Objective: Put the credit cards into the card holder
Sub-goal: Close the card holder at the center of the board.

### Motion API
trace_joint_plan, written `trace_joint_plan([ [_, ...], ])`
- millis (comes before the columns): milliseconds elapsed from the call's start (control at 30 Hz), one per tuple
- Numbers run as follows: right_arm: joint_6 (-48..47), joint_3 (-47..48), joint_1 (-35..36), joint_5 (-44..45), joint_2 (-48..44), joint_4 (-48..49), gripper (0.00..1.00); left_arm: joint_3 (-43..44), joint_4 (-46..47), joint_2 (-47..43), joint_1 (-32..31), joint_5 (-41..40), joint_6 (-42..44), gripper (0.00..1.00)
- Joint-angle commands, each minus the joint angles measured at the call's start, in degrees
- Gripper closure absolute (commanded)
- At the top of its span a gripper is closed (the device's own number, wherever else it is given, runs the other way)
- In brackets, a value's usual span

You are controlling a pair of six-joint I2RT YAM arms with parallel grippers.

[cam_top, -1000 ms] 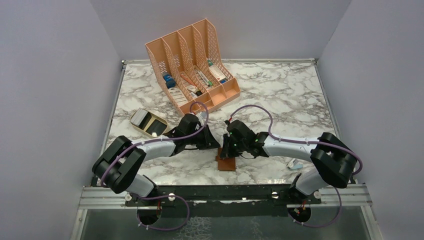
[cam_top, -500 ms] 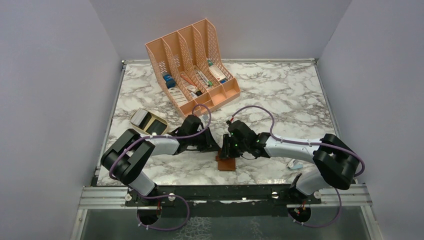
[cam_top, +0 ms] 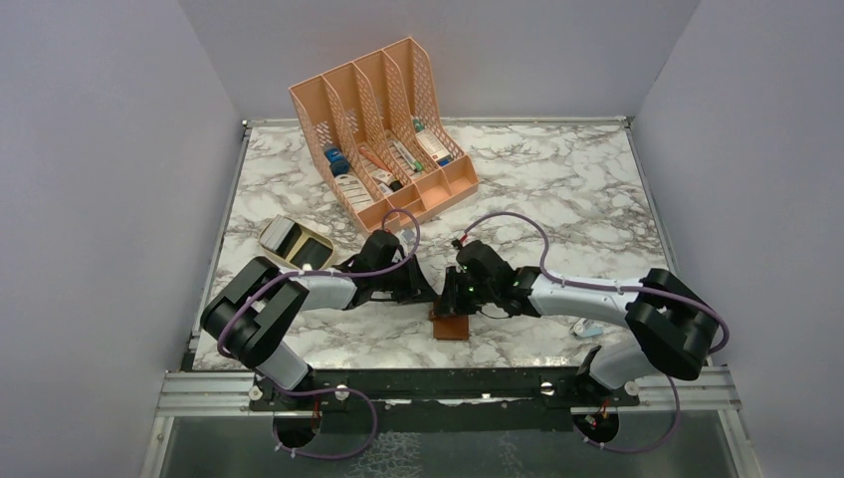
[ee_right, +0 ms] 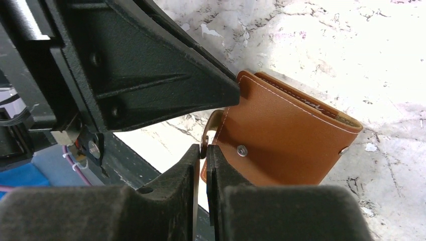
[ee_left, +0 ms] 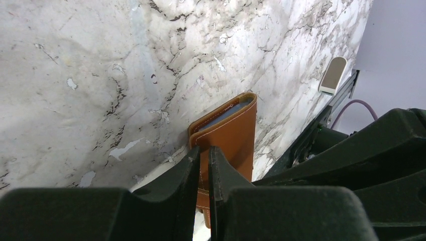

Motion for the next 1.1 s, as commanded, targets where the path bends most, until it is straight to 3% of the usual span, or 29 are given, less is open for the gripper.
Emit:
trace_joint_plan([
  [0,0.8,-0.6,0.4,0.8,-2.2,1.3,0.93,-0.9,0.9,-0.8,0.0,-0.2,0.8,0.85],
  [133,0.8,-0.8,0.4,2.5,-3.4,-0.1,0.99,-0.9,0.9,-0.8,0.0,-0.5,1.3,0.85],
  [367,1.3,0.0,0.4,6.4,-3.1,-5.9,0.99,-1.0,0.0,-0.5,0.0,-1.1,2.0,0.85],
  [1067,2.5,-0.6,0.4,8.1,-2.1,-7.9,0.99,-0.8,-1.6,0.1,0.0,-2.2,2.7,0.86],
])
